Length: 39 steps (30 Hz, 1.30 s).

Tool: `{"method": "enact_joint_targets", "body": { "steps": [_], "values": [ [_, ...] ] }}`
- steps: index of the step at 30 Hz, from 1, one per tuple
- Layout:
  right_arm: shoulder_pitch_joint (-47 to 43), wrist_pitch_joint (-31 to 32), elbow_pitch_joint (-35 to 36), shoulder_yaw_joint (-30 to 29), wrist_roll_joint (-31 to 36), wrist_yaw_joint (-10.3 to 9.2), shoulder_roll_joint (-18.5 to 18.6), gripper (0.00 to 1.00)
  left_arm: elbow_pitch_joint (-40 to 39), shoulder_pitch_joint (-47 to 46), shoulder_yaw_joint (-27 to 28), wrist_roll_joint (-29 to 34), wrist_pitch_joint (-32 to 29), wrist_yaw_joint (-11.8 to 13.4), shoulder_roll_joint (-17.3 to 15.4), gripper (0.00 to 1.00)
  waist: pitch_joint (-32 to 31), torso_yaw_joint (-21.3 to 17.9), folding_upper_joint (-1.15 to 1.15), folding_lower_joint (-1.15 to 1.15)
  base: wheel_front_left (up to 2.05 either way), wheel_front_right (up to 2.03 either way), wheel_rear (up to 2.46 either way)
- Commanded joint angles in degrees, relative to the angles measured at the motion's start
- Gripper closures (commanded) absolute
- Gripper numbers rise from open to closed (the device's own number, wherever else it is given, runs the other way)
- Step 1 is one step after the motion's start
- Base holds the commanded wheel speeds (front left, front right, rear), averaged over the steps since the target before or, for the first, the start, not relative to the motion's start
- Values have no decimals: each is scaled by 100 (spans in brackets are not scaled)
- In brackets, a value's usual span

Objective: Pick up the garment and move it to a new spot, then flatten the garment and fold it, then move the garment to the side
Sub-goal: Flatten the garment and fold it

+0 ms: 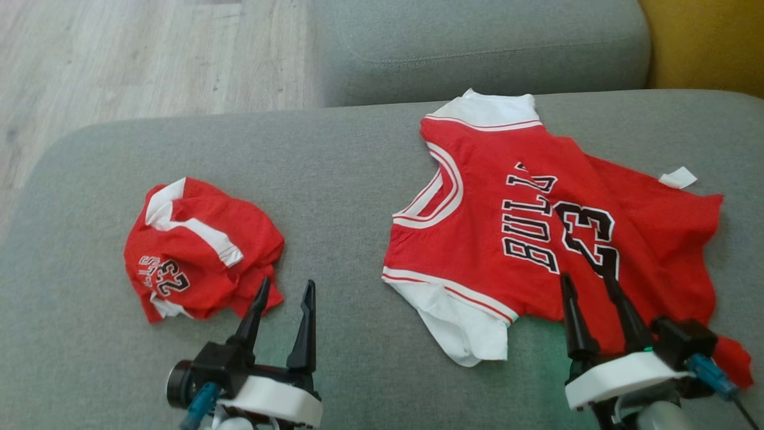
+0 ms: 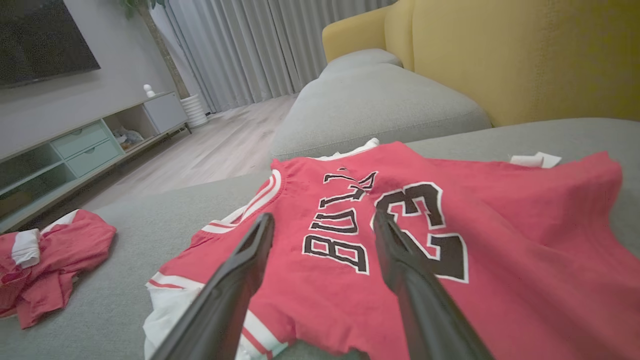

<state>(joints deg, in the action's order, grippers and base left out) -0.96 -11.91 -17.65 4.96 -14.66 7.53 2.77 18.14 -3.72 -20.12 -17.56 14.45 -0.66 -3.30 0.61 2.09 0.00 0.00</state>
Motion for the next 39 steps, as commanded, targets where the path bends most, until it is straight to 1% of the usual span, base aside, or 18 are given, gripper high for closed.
{"method": "enact_joint_targets", "body": {
  "steps": [1,6,8,12,14,16,17,18,22,24,27,28,32,33,34,35,39],
  "values": [
    [101,21,289,104,35,-4,11,0,-190,-155,222,65,55,-54,-12,0,29,48,0,0,0,0,0],
    [113,157,538,207,121,-4,11,0,-185,-215,234,96,55,-91,5,0,116,196,0,0,0,0,0],
    [158,280,645,413,78,-4,11,0,-189,-272,223,108,55,-113,11,0,186,273,0,0,0,0,0],
    [261,804,628,1009,95,-4,11,0,-170,-359,202,120,55,-138,21,0,299,447,0,0,0,0,0],
    [323,1120,503,1280,102,-4,11,0,-147,-381,187,122,55,-150,25,0,338,530,0,0,0,0,0],
    [383,1353,368,1440,-151,-4,11,0,-126,-399,173,124,55,-155,29,0,366,601,0,0,0,0,0],
    [434,1420,290,1495,-168,-4,11,0,-114,-409,169,124,55,-156,30,0,380,634,0,0,0,0,0],
    [434,1420,290,1495,-168,-4,11,0,-114,-409,169,124,55,-156,30,0,380,634,0,0,0,0,0],
    [665,1563,-101,1650,18,-4,11,0,-85,-465,155,123,55,-162,34,0,451,757,0,0,0,0,0],
    [799,1563,-298,1713,263,-4,11,0,-81,-490,149,124,55,-168,36,0,487,804,0,0,0,0,0],
    [940,1569,-576,1795,348,-4,11,0,-78,-522,146,127,55,-171,37,0,530,858,0,0,0,0,0],
    [1051,1582,-783,1874,475,-4,11,0,-79,-537,143,130,55,-169,38,0,554,884,0,0,0,0,0],
    [1224,1557,-1122,1962,538,-4,11,0,-80,-556,128,133,55,-168,40,0,582,921,0,0,0,0,0],
    [1261,1512,-1161,1991,500,-4,11,16,-77,-560,125,132,55,-170,40,0,582,928,0,0,0,0,0],
    [1297,1455,-1183,2023,461,-4,11,70,-72,-563,125,131,55,-172,40,0,580,933,0,0,0,0,0],
    [1323,1402,-1190,2084,414,-4,11,100,-66,-564,127,130,55,-172,40,0,575,933,0,0,0,0,0],
    [1358,1297,-1238,2273,232,-4,10,100,-38,-546,148,137,55,-167,41,0,518,902,0,0,0,0,0]
  ]
}}
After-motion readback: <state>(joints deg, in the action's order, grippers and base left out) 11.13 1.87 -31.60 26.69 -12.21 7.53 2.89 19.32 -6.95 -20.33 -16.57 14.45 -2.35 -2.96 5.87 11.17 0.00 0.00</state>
